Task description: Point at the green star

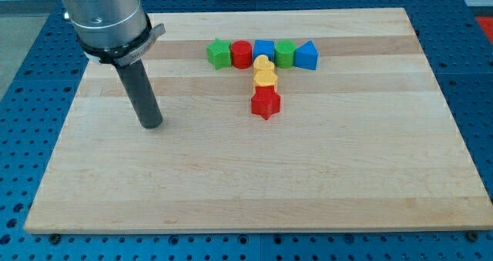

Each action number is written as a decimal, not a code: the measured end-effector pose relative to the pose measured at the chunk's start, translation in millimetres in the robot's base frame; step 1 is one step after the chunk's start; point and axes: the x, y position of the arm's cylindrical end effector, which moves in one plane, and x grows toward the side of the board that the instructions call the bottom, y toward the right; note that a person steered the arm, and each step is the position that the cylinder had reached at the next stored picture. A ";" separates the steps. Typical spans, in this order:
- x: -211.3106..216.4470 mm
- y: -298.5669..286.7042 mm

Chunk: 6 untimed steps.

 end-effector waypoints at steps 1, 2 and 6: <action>-1.6 0.3; -29.1 12.0; -90.2 108.0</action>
